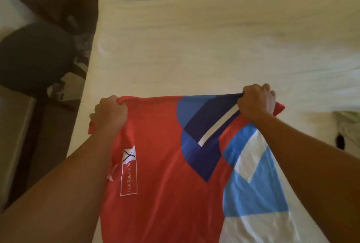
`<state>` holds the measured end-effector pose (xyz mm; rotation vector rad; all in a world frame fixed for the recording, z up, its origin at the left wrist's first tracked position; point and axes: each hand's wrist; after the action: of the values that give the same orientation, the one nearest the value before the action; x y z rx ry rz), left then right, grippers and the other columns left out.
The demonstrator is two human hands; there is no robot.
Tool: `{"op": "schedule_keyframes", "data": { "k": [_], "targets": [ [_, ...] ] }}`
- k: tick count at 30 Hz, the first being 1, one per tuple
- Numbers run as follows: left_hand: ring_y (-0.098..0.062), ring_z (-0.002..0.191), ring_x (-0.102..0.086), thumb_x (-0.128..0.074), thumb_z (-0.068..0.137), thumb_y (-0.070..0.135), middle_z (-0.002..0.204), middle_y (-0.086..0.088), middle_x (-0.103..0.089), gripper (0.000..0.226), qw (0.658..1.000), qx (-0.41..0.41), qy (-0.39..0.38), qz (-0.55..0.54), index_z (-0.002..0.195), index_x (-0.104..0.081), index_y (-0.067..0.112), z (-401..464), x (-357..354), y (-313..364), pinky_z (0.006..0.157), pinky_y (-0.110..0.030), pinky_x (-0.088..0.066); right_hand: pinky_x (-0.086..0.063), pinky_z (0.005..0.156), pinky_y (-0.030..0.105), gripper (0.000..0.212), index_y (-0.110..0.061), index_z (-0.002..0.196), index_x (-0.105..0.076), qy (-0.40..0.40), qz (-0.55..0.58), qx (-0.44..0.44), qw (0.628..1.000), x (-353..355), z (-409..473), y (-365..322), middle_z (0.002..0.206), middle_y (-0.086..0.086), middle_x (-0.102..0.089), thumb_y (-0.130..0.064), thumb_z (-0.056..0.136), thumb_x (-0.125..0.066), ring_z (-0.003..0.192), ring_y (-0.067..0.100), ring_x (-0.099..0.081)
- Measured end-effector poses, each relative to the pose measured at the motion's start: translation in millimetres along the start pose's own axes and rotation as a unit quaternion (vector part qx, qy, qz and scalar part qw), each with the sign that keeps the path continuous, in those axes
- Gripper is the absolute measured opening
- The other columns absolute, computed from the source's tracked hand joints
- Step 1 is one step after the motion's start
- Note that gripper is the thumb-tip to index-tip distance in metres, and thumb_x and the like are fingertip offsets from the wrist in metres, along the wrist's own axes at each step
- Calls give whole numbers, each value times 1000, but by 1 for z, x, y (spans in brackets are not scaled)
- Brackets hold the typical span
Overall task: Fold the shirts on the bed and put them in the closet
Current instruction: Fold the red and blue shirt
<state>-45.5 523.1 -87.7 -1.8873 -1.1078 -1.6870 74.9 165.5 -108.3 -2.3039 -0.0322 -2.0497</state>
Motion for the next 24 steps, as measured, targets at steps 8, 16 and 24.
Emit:
{"op": "schedule_keyframes", "data": {
  "k": [8,16,24],
  "targets": [
    [-42,114,-54,-45,97,23,118,-16,-59,28,999,-26,-16,34,116,-66,18,71,-117,42,101,-52,-34,-36,86,42,18,-9,91,-69,-18,36,-33,999,-99,74,5,96,10,-63,-10,89,-51,103,33,-49],
    [-45,120,-50,-48,101,21,122,-22,-55,25,993,13,103,58,119,-62,13,121,-144,58,106,-57,-27,-38,88,43,17,-6,95,-67,-11,41,-11,999,-131,129,8,102,15,-61,-8,89,-51,100,36,-52],
    [-34,139,-30,-58,87,28,144,-8,-45,50,976,-183,41,106,136,-55,26,120,-167,89,108,-58,-21,-31,94,48,15,-14,94,-59,-22,23,-44,999,-138,156,9,95,6,-49,-22,94,-46,100,31,-49]
  ]
}}
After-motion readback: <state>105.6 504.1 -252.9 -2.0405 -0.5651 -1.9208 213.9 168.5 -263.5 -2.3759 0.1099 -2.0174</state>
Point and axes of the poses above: each hand's wrist, its own z-axis towards the middle knuckle, its own x-axis out of the back of the hand, y = z × x
